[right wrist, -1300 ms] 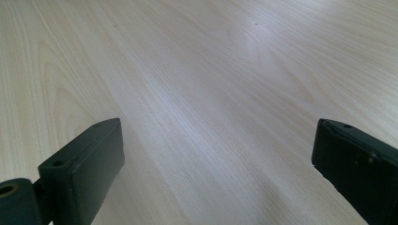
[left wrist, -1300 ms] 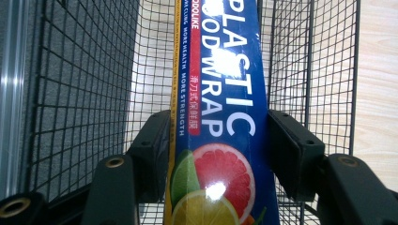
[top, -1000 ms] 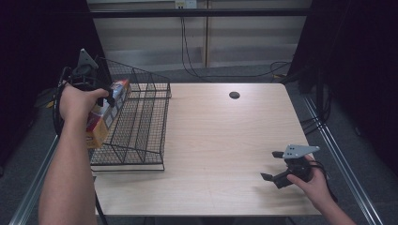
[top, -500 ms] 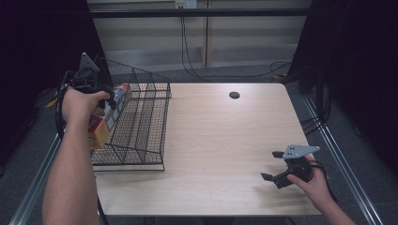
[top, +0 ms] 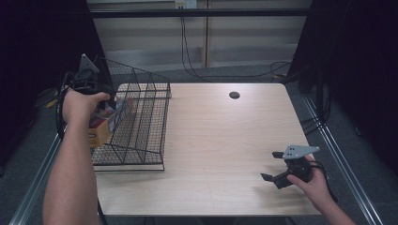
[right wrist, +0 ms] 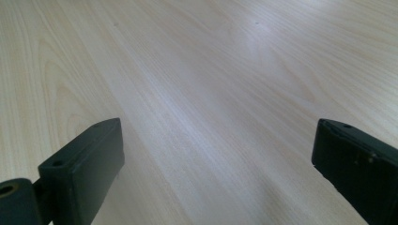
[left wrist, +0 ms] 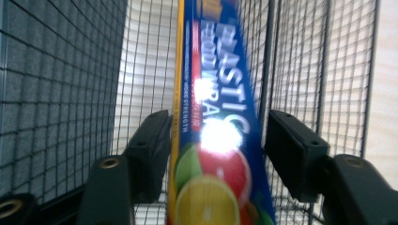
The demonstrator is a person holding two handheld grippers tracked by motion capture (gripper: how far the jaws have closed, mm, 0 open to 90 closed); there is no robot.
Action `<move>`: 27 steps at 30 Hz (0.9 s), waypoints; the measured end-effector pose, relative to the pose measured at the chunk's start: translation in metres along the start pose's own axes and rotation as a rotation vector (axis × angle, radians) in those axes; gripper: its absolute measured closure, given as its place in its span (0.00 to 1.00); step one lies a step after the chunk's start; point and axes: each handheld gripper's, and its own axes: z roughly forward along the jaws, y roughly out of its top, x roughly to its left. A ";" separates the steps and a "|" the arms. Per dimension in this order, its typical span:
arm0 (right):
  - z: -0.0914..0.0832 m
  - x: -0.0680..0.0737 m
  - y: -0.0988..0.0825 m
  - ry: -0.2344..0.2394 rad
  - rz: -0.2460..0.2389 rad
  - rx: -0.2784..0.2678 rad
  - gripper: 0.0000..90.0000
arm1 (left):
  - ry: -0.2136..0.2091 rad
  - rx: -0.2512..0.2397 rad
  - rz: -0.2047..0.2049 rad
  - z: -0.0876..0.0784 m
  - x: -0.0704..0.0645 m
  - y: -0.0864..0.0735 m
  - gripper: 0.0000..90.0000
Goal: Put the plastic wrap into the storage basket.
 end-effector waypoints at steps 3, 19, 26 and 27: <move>0.000 0.000 0.000 0.000 0.002 -0.001 0.03 | 0.000 -0.011 0.008 -0.011 -0.003 0.002 0.49; -0.002 0.000 0.001 -0.001 -0.004 -0.006 0.03 | -0.100 -0.056 0.049 -0.028 -0.038 -0.006 0.35; -0.001 0.002 0.002 0.003 -0.008 -0.002 0.03 | -0.128 -0.051 0.081 -0.022 -0.047 -0.013 0.30; -0.002 0.002 0.002 0.007 -0.009 -0.002 0.03 | -0.124 -0.051 0.091 -0.022 -0.048 -0.013 0.30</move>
